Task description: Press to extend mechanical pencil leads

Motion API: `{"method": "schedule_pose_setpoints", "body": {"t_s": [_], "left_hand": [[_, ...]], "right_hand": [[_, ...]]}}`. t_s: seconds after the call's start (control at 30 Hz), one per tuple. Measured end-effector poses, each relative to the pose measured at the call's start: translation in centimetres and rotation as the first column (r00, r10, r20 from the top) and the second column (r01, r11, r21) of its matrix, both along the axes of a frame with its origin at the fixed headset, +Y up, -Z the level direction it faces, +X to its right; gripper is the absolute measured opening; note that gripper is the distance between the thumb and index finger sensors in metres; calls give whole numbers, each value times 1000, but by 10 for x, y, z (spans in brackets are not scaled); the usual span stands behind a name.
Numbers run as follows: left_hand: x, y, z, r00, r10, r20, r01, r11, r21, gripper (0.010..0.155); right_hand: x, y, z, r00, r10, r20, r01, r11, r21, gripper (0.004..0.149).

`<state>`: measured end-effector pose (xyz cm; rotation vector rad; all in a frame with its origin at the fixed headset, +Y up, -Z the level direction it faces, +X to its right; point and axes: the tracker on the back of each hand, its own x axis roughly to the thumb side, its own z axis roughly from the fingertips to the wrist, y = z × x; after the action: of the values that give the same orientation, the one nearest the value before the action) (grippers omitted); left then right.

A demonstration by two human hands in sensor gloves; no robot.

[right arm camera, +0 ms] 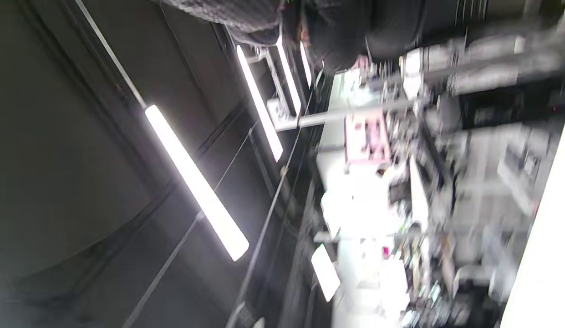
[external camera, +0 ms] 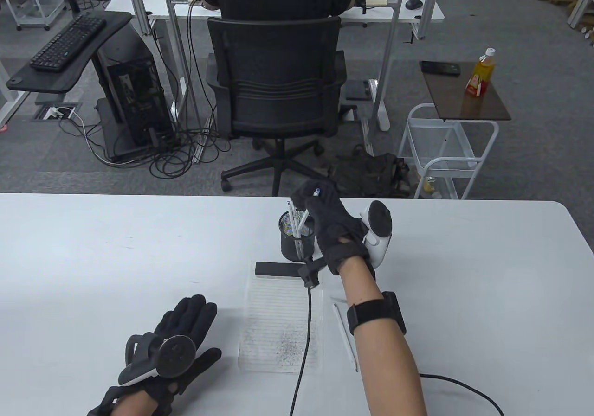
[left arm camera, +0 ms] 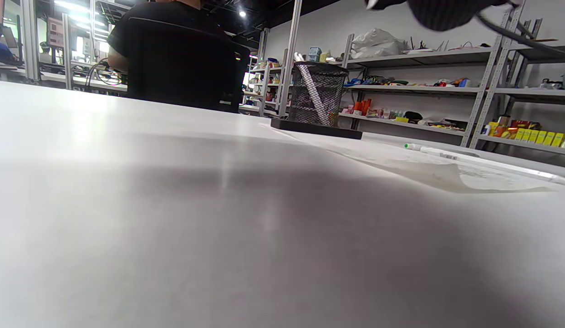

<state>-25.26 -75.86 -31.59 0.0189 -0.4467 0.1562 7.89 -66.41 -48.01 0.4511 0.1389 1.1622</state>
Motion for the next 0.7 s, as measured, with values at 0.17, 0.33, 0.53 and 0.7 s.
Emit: {"method": "schedule_pose_setpoints", "body": {"t_s": [0.17,0.33,0.53,0.7], "left_hand": [[2,2,2,1000,5,10,-6,1000,13,89],[2,2,3,1000,12,16,-12,1000,15,89],[3,1,3,1000,2,17,-2,1000,3,89],[4,1,3,1000,3,19,-3,1000,7,89]], "right_hand": [[1,-31,50,997,-76,-23,76,997,8,35],[5,-70,70,970,-239,53,238,971,17,49],[5,-104,75,950,-291,113,290,957,22,63],[3,-115,77,935,-326,139,330,944,-6,61]]}}
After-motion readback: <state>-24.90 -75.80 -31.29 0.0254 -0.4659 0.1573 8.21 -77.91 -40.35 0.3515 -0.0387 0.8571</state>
